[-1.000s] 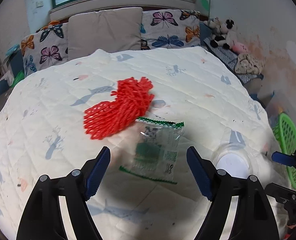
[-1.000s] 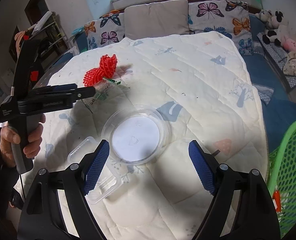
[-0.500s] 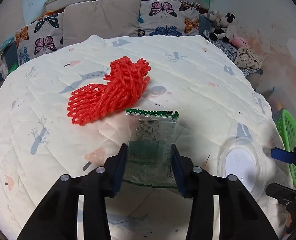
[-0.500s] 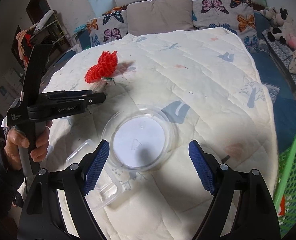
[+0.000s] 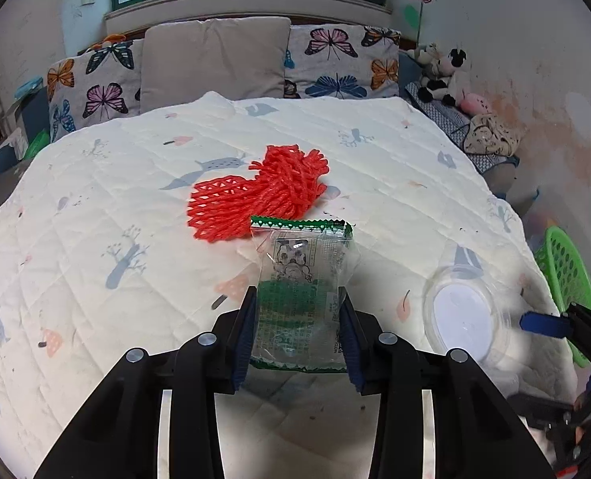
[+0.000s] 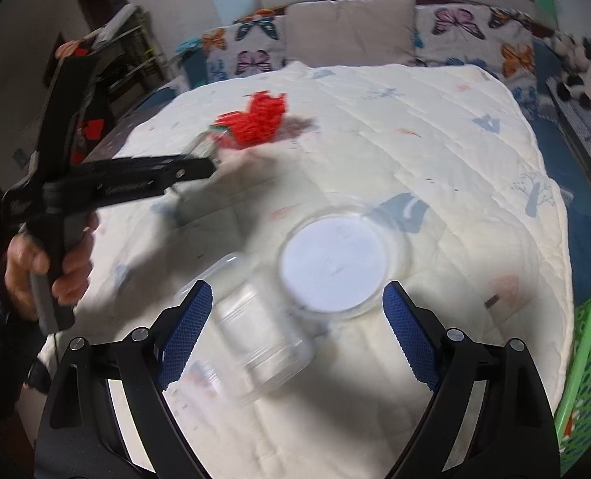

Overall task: Collect trash
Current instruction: 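Grasp the green-edged snack packet with the left tool while the right tool grasps the clear tray, then carry the packet and tray over the green basket and open both tools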

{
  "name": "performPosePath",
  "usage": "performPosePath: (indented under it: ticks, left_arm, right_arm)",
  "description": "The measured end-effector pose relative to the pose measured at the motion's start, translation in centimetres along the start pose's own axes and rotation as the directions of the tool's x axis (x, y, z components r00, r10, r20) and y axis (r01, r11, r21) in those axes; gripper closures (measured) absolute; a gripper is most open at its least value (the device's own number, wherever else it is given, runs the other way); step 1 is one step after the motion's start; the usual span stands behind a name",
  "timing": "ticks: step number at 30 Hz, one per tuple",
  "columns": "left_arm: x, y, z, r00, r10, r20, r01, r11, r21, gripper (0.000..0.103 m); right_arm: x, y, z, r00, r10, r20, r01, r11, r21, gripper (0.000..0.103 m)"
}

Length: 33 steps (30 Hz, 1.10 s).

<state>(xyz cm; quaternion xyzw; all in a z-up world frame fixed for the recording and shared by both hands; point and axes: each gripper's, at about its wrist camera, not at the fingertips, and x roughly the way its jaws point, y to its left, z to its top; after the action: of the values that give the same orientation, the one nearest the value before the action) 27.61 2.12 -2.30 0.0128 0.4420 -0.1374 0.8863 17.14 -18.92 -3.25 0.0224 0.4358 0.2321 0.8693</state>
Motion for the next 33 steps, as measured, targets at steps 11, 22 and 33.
performPosePath:
  ticks: [11,22,33]
  left_arm:
    - [-2.4,0.9,-1.6,1.000,-0.005,0.022,0.006,0.999,-0.032,0.066]
    - [-3.0,1.1,-2.2,0.999,-0.024,0.024,0.025,0.999,-0.041,0.066]
    - [-4.4,-0.7,-2.6,0.999,-0.041,0.035,0.041,0.999,-0.014,0.066]
  right_arm:
    - [0.4,2.8,-2.1,0.999,0.026,-0.040,-0.030,0.992,-0.119,0.016]
    - [2.6,3.3,-2.5,0.997,0.012,-0.072,-0.023,0.989,-0.146,0.029]
    - [0.6,3.6,-3.4,0.999,0.010,-0.036,-0.014,0.992,-0.122,0.041]
